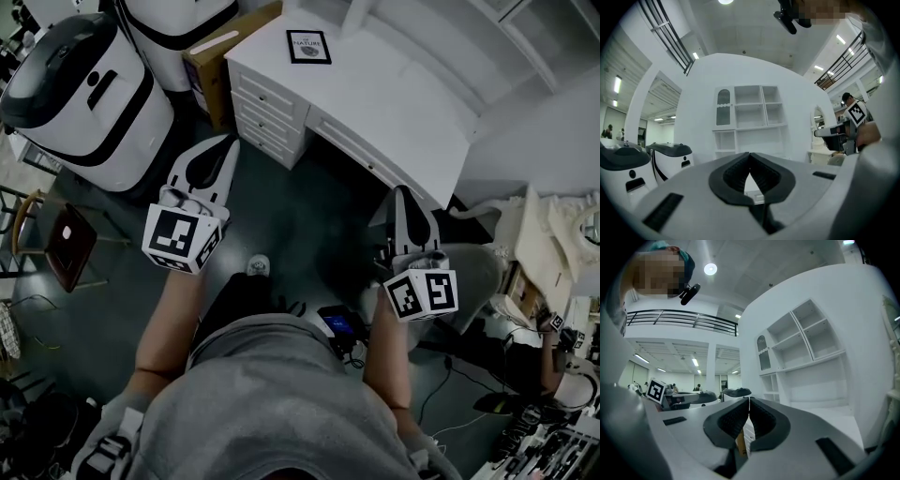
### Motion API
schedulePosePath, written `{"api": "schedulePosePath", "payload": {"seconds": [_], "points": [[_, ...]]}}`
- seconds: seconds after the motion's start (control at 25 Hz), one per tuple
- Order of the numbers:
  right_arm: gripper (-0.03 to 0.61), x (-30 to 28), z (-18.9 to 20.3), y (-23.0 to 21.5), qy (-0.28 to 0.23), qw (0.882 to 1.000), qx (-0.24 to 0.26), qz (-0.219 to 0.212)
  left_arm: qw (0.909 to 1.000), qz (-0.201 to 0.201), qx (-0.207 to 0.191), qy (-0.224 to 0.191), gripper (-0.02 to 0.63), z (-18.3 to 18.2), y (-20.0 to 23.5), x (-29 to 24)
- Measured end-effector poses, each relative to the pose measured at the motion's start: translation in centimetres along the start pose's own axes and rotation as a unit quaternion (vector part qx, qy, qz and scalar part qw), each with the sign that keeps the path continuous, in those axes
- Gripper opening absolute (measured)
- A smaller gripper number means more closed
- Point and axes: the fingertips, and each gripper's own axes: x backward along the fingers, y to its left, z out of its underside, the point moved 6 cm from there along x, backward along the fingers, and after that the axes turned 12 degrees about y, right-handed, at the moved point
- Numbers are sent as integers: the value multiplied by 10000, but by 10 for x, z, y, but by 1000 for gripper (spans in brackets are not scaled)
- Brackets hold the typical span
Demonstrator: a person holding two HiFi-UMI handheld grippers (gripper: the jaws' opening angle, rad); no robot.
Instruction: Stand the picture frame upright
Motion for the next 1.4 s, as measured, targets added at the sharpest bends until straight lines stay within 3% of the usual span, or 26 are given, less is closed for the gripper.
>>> {"api": "schedulePosePath", "payload": {"seconds": [0.28, 0.52, 1.4], "points": [[28, -50, -7, -6, 69, 9999, -6, 131, 9998, 196, -17, 3, 8, 0, 35, -42], [28, -81, -11, -3, 26, 9998, -36, 171, 9989, 170, -428, 44, 8, -2, 56, -62], [28, -108, -8, 8, -8, 9997, -135, 208, 9991, 389, -178, 16, 8, 12, 83, -72]]}}
